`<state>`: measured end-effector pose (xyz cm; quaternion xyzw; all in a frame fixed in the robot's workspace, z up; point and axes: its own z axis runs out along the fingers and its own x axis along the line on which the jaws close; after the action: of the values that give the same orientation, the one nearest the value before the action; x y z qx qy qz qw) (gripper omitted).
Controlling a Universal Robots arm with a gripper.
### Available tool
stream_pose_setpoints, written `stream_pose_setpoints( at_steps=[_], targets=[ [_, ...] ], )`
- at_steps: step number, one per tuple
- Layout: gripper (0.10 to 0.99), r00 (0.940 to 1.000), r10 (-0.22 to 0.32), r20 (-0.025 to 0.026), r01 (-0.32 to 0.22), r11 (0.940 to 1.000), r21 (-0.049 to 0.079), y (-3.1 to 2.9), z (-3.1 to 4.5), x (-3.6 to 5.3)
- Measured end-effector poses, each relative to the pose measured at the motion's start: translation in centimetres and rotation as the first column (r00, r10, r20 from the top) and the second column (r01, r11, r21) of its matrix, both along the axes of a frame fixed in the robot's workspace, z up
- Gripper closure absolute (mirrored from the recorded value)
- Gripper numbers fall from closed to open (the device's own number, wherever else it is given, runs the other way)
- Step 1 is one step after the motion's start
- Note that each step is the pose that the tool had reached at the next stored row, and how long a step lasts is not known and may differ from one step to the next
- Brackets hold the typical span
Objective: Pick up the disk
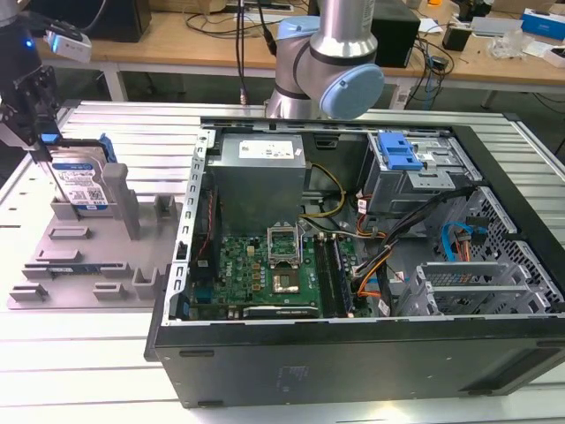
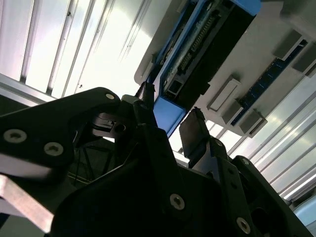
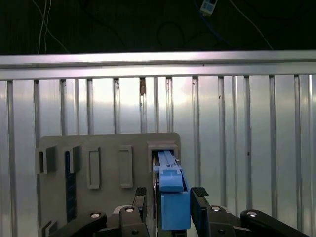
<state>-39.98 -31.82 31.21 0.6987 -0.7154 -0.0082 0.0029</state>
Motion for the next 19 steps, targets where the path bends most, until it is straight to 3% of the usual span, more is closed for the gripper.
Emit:
stream_pose_setpoints(
  at_steps=[12, 19],
  targets=[
    [0.604, 1.0000, 0.000, -0.0002, 0.000, 1.0000, 0.000, 0.01, -0.94, -0.06],
    [0.604, 1.0000, 0.000, -0.0001, 0.000, 1.0000, 0.000, 0.01, -1.01, -0.06]
  ],
)
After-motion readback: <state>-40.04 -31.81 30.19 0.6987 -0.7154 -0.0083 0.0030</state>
